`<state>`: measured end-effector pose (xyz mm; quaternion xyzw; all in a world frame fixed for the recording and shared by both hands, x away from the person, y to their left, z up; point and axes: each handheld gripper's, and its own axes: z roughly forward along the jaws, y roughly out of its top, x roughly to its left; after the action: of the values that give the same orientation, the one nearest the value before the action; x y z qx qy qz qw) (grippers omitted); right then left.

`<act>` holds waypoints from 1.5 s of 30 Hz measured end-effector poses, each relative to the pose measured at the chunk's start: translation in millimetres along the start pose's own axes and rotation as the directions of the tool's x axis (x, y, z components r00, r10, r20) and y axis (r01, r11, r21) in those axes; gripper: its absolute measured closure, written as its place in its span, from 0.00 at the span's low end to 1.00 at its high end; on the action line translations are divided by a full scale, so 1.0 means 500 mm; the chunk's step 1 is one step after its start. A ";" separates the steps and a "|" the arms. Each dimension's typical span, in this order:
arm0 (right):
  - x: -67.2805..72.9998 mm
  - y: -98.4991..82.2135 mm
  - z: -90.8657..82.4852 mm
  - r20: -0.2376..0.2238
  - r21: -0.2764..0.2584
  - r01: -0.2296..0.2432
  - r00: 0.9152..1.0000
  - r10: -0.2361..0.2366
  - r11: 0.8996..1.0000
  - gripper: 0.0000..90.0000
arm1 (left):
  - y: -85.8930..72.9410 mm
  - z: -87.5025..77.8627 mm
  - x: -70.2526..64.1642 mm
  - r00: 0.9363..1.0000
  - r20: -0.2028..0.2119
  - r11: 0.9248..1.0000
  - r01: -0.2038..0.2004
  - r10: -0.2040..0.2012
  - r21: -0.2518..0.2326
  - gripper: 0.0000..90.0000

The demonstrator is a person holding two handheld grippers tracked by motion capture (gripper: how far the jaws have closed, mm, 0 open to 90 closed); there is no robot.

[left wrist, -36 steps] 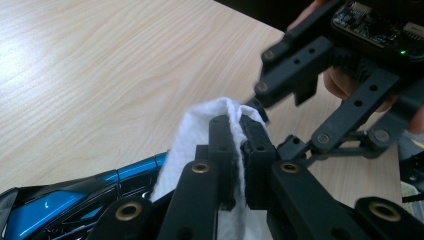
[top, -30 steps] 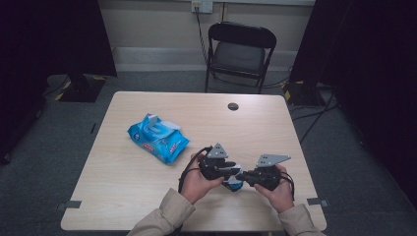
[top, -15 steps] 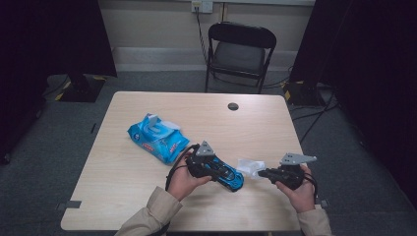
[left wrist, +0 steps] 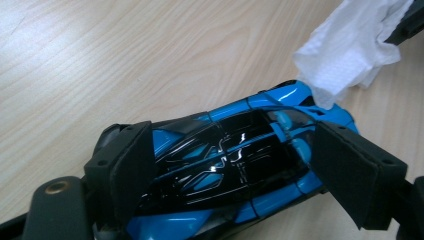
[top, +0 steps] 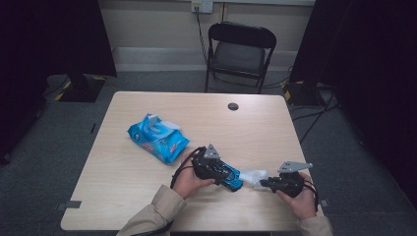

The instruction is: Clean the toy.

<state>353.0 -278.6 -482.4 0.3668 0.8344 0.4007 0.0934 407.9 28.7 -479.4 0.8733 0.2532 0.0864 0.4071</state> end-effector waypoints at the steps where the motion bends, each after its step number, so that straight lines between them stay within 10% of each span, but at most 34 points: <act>1: 0.000 -0.001 0.000 0.000 0.001 -0.003 1.000 0.003 1.000 0.90 | -0.001 0.003 0.000 1.000 -0.011 1.000 -0.006 0.006 0.003 0.18; 18: 0.004 0.010 0.009 0.039 -0.049 -0.056 0.998 0.058 0.997 0.55 | -0.008 0.020 -0.006 0.999 -0.005 0.999 -0.045 0.045 -0.019 0.05; 29: 0.034 0.030 0.073 0.086 -0.078 -0.041 0.995 0.047 0.996 0.94 | -0.009 0.019 -0.005 0.999 -0.012 0.999 -0.044 0.044 -0.020 0.05; 45: 0.066 0.016 0.081 0.029 -0.021 0.005 1.000 -0.005 1.000 0.97 | -0.009 0.019 -0.006 0.999 -0.015 0.999 -0.044 0.044 -0.020 0.05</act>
<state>352.1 -228.2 -498.9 0.3696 0.8295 0.4039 0.1106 406.9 23.2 -489.0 0.8739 0.2360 0.1044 0.4119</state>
